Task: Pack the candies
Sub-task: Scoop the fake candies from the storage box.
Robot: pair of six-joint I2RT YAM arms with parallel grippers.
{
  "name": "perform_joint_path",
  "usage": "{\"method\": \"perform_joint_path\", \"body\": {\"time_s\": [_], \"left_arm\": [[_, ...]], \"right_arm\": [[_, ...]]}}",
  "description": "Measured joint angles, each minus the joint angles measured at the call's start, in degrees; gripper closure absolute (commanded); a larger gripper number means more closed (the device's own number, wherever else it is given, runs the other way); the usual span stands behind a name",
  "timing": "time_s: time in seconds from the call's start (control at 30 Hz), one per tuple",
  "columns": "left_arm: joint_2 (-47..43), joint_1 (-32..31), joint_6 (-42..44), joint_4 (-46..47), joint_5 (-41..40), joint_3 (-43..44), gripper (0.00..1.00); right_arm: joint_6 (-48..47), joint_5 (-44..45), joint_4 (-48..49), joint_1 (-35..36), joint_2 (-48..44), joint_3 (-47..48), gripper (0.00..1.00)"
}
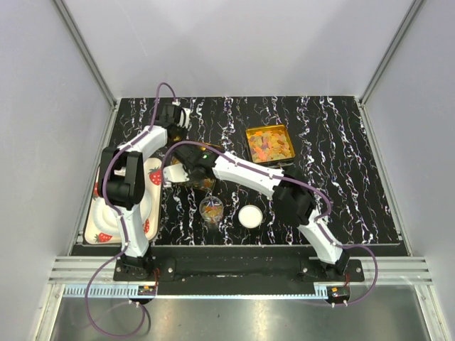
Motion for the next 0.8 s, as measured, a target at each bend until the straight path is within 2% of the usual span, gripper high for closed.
{"method": "perform_joint_path", "body": {"time_s": [0.23, 0.53, 0.8], "left_arm": [[0.0, 0.2, 0.2, 0.0, -0.2, 0.0, 1.00], [0.4, 0.3, 0.7, 0.0, -1.0, 0.0, 1.00], [0.6, 0.3, 0.7, 0.2, -1.1, 0.0, 1.00]], "right_arm": [[4.1, -3.3, 1.5, -1.6, 0.2, -1.2, 1.00], [7.0, -3.1, 15.6, -2.1, -2.4, -12.8, 1.00], [10.3, -5.4, 17.5, -3.1, -3.0, -13.9, 1.00]]}}
